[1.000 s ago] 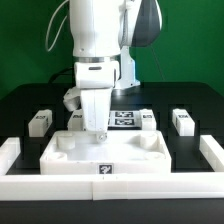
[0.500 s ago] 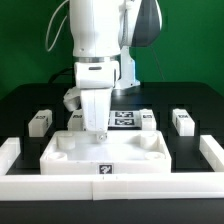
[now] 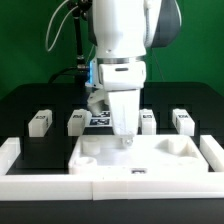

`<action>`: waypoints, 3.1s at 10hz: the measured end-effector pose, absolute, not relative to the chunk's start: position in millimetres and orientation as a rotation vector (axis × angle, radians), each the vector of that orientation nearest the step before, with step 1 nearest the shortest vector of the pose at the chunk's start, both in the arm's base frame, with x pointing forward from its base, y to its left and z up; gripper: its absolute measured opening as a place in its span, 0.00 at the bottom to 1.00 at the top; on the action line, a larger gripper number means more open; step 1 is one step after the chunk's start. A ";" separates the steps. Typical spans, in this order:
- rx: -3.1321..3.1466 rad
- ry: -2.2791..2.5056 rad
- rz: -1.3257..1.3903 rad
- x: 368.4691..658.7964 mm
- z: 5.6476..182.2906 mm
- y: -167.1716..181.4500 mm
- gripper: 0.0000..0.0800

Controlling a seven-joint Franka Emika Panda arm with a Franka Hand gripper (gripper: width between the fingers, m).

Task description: Assemble desk

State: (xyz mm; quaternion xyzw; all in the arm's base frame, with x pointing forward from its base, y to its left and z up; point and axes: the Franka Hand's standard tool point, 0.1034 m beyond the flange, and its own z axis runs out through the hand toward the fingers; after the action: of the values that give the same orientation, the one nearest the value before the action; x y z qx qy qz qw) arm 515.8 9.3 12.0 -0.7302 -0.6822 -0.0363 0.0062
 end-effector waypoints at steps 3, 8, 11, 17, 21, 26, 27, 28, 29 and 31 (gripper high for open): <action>-2.294 -2.111 -0.074 516.7 11.7 23.8 0.07; -2.255 -2.150 -0.058 517.0 11.3 22.5 0.21; -2.256 -2.149 -0.058 516.9 11.1 22.0 0.74; -2.257 -2.147 -0.058 516.9 11.0 21.4 0.81; -2.424 -1.999 -0.081 516.6 44.8 31.7 0.81; -2.851 -1.297 -0.103 514.9 71.4 106.5 0.81; -2.886 -1.208 -0.105 514.1 71.6 112.6 0.81; -2.913 -1.125 -0.103 514.0 71.0 110.2 0.81; -2.936 -1.057 -0.102 513.9 71.0 110.6 0.81; -2.992 -0.843 -0.099 513.5 70.9 112.4 0.81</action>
Offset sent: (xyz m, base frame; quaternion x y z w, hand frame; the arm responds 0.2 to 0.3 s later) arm 0.0248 0.0393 0.0012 -0.0064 0.0141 -0.0121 0.9998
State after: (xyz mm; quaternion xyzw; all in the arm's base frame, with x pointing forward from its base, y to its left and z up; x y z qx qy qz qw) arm 513.5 112.4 70.9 -0.9619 -0.2710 -0.0319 0.0156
